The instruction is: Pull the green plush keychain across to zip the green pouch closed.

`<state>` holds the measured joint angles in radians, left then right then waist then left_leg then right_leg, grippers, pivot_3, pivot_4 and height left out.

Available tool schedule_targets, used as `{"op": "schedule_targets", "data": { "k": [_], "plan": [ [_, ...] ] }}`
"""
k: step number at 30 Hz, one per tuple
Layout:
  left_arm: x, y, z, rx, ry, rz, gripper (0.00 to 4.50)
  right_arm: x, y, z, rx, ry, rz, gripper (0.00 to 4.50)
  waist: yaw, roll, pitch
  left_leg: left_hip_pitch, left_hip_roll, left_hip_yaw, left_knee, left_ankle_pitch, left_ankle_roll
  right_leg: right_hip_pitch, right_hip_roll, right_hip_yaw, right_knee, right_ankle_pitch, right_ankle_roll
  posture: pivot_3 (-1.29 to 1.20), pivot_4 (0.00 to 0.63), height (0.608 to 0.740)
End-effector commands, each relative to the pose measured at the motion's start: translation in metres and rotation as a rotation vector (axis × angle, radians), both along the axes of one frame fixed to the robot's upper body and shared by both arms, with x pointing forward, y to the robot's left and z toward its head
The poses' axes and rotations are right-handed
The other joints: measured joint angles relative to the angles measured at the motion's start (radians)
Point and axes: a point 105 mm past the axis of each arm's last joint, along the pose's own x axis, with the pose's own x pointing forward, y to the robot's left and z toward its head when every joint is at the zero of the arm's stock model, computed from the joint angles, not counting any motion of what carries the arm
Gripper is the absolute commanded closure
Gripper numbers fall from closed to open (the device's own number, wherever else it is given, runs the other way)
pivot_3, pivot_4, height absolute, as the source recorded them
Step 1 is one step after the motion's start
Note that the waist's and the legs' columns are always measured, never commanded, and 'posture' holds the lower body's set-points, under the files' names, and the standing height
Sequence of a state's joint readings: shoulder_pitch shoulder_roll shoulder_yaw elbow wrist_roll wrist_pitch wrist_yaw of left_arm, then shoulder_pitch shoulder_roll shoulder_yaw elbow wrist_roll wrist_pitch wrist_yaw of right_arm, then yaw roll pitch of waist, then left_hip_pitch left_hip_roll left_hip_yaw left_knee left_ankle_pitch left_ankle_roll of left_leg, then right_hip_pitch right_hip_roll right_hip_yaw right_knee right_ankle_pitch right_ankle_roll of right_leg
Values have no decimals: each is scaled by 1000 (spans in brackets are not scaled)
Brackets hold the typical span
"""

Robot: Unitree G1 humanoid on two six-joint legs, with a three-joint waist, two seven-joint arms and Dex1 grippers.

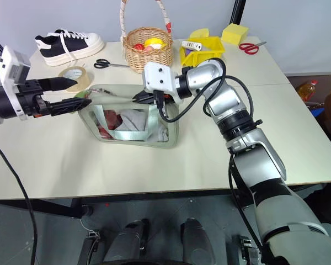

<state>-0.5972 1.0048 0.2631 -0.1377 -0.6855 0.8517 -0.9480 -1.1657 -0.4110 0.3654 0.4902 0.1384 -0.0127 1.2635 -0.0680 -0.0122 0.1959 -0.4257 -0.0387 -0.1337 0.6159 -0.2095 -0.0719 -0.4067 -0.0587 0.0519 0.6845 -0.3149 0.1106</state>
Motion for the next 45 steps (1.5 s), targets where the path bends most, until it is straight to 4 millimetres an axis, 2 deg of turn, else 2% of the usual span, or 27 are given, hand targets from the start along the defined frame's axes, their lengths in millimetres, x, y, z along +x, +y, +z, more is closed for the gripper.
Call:
{"op": "schedule_targets", "data": {
  "k": [1, 4, 8, 9, 10, 13, 14, 18, 22, 25, 29, 32, 36, 39, 45],
  "plan": [
    [-4, 4, 16, -1, -61, 11, 0, -18, -6, 11, -1, 38, 54, 4490, 0, 0, 0, 0, 0, 0, 0, 0, 0, 0, 0, 0, 0, 0, 0, 0, 150, 740],
    [-1, 2, 18, 0, -61, 1, 0, -25, -6, 15, 1, 53, 52, 4490, -1, 0, 0, 0, 0, 0, 0, 0, 0, 0, 0, 0, 1, 0, 0, 0, 150, 740],
    [4, -4, 19, 4, -63, -24, 0, -23, -8, 14, 5, 46, 15, 4490, -1, 0, 0, 0, 0, 0, 0, 0, 0, 0, 0, 0, 1, 0, 0, 0, 150, 740],
    [5, -5, 18, 5, -63, -29, 0, -23, -10, 14, 6, 44, 6, 3928, -1, 0, 0, 0, 0, 0, 0, 0, 0, 0, 0, 0, 1, 0, 0, 0, 150, 740],
    [7, -6, 18, 7, -63, -34, 0, -22, -11, 14, 7, 44, 0, 3614, -1, 0, 0, 0, -1, 0, 0, 0, 0, 0, 0, 0, 1, 0, 0, 0, 150, 740],
    [10, -9, 20, 8, -67, -49, 0, -24, -13, 15, 4, 41, -7, 2157, -1, 0, 0, 0, -1, 0, 1, 0, 0, 0, 0, 0, 1, 0, 0, 0, 150, 740],
    [11, -9, 21, 7, -69, -54, 0, -26, -15, 19, 4, 39, -12, 1562, -1, 0, 0, 0, -1, 0, 1, 0, 0, 0, 1, 0, 1, 0, 0, 0, 150, 740],
    [14, -2, 22, 25, -74, -43, 0, -32, -33, 34, 15, 26, -62, 1562, -1, 0, 0, 0, -1, 0, 1, 0, -1, 0, 0, 0, 1, 0, 0, 0, 150, 740],
    [15, 19, 24, 76, -85, 12, 0, -40, -55, 39, 19, 41, -135, 1562, -2, 0, 0, 0, -1, 0, 0, 0, 0, 0, 0, 0, 1, 0, 0, 0, 150, 740],
    [14, 28, 30, 90, -86, 23, 0, -38, -60, 29, 21, 63, -183, 1562, -2, 0, 0, 0, -1, 0, 0, 0, 0, 0, 1, 0, 1, 0, 0, 0, 150, 740],
    [6, 37, 27, 146, -55, 27, 0, -38, -58, 12, 26, 106, -193, 1562, -2, 0, 0, 0, 0, 0, 1, 0, 0, 0, 1, 0, 2, 0, 0, 0, 150, 740],
    [-9, 47, 21, 181, 9, 31, 0, -41, -54, 3, 30, 134, -180, 2386, -6, 0, 0, 0, 0, 1, 0, 0, 0, -1, 1, 0, 2, 0, -1, 0, 150, 740],
    [-23, 50, 14, 206, 53, 26, 0, -41, -51, -2, 34, 141, -177, 4471, -2, 0, 0, 0, 1, 1, 0, 0, 0, -1, 1, 0, 2, 0, -1, 0, 150, 740],
    [-26, 46, 12, 194, 60, 24, 0, -41, -50, -3, 31, 134, -171, 4471, 1, 0, 0, 0, 1, 0, 1, 1, 0, 1, 1, 0, 2, 0, -1, 0, 150, 740],
    [-31, 24, -2, 188, 84, -38, 0, -39, -48, -3, 36, 121, -173, 4471, -3, 0, 0, 1, 1, 0, 1, 1, 1, 1, 0, 0, 2, 0, -1, 0, 150, 740]
  ]
}}
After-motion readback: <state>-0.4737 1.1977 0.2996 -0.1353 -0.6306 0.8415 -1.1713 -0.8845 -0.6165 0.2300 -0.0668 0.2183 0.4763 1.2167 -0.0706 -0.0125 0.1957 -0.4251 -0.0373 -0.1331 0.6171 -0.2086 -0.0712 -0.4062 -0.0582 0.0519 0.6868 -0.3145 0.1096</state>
